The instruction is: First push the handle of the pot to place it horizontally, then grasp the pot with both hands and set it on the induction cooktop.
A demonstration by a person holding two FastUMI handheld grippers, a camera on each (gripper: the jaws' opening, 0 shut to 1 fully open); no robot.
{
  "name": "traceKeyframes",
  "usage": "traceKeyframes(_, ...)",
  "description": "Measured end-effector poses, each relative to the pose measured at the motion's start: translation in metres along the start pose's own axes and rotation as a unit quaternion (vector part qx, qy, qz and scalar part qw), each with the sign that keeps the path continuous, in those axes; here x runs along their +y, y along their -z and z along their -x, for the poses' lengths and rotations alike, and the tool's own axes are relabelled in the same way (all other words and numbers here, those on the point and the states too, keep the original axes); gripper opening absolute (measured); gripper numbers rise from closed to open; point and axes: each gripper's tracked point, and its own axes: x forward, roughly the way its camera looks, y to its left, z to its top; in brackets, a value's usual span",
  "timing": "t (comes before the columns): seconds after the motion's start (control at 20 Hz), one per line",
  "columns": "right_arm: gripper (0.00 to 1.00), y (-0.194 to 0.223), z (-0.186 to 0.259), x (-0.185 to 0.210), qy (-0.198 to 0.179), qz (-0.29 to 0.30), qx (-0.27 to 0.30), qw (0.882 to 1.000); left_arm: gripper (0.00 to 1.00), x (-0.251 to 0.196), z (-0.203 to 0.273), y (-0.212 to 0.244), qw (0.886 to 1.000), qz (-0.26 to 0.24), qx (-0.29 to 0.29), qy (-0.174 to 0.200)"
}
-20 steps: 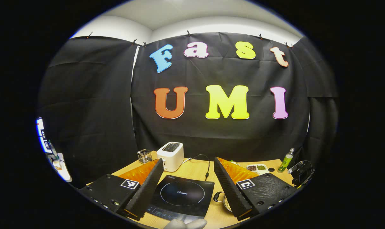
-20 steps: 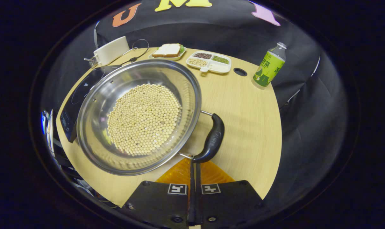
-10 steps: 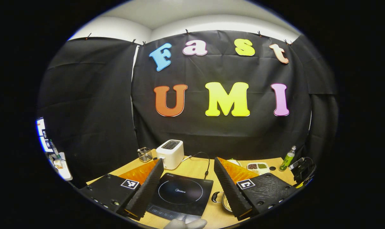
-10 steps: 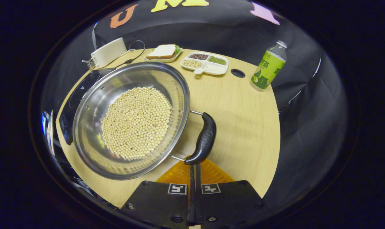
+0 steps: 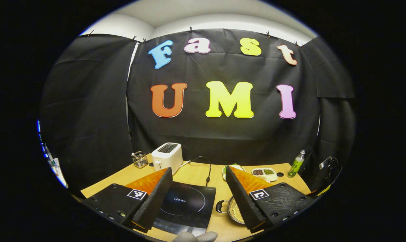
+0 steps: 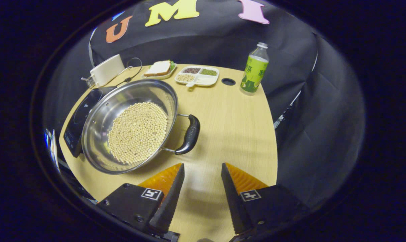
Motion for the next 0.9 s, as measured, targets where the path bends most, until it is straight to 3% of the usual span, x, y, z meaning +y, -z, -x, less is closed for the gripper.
traceKeyframes(0.1,0.80,-0.006,0.014,-0.002,0.004,-0.006,-0.022,1.000,0.95,-0.006,-0.007,0.008,1.000,-0.001,0.002,0.014)
traceKeyframes(0.45,0.77,-0.032,0.045,0.007,0.004,0.000,-0.076,0.997,0.96,-0.024,-0.032,0.065,0.997,-0.021,0.042,0.057)
traceKeyframes(0.9,0.77,-0.057,0.018,0.036,-0.019,-0.004,-0.074,0.997,0.96,-0.041,-0.072,0.166,0.986,0.010,0.147,0.073)
